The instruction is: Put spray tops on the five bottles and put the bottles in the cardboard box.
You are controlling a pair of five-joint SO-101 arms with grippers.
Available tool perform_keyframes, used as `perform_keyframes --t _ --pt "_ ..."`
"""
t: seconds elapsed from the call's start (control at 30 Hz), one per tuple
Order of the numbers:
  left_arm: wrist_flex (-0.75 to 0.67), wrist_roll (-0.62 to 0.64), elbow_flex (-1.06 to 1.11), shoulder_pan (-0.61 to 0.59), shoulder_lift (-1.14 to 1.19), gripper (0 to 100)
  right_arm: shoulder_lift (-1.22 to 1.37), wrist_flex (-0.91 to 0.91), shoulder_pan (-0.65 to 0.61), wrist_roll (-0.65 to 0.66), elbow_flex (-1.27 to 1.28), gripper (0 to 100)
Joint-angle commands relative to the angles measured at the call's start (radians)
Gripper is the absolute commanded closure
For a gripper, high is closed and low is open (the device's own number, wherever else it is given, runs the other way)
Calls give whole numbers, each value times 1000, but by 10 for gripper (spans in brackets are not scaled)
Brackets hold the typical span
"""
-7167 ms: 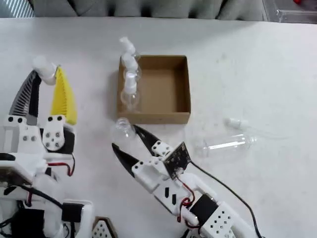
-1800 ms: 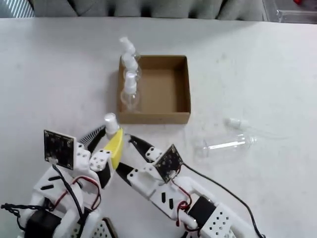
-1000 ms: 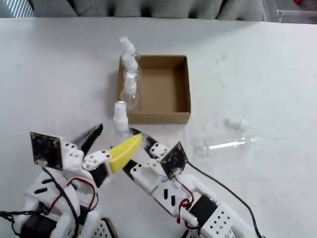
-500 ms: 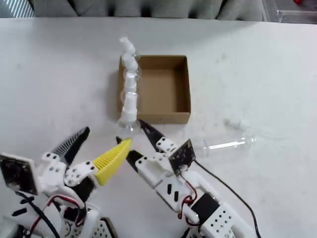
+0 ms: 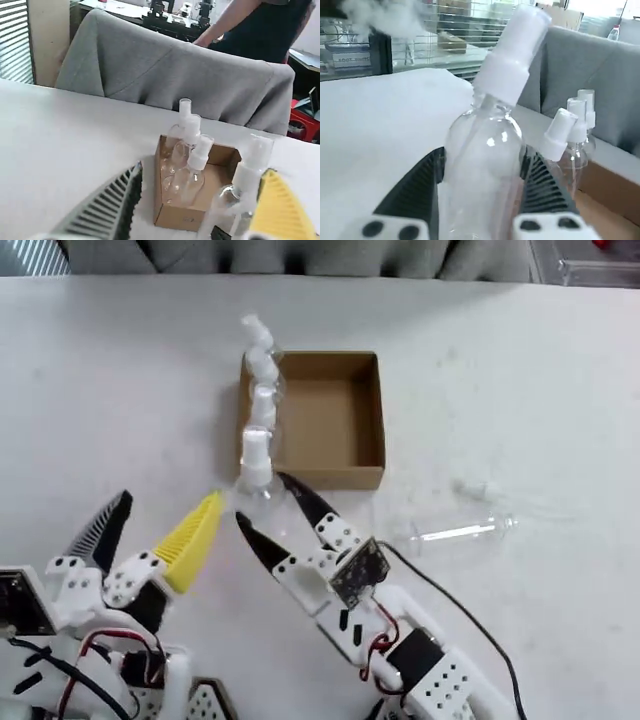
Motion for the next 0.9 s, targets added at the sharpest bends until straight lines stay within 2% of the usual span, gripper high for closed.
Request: perform_keyframes --t 0.0,0.2,0.53,0.63,0.77,0.8,0.87 --pt "3 14 0 -50 -1 653 -74 4 10 26 9 983" --pt "-6 6 163 -91 -1 653 -298 222 5 94 6 983" --pt "-55 6 275 -84 -1 655 -285 226 10 95 5 983" --pt "-61 6 311 -74 -1 730 -285 226 12 95 5 983" --pt "-109 -20 336 -39 -1 978 -285 217 53 89 5 983" --pt "-110 -44 336 -28 -1 988 -285 216 73 89 5 983" --pt "-106 -66 338 -5 -1 938 -285 200 114 87 5 983"
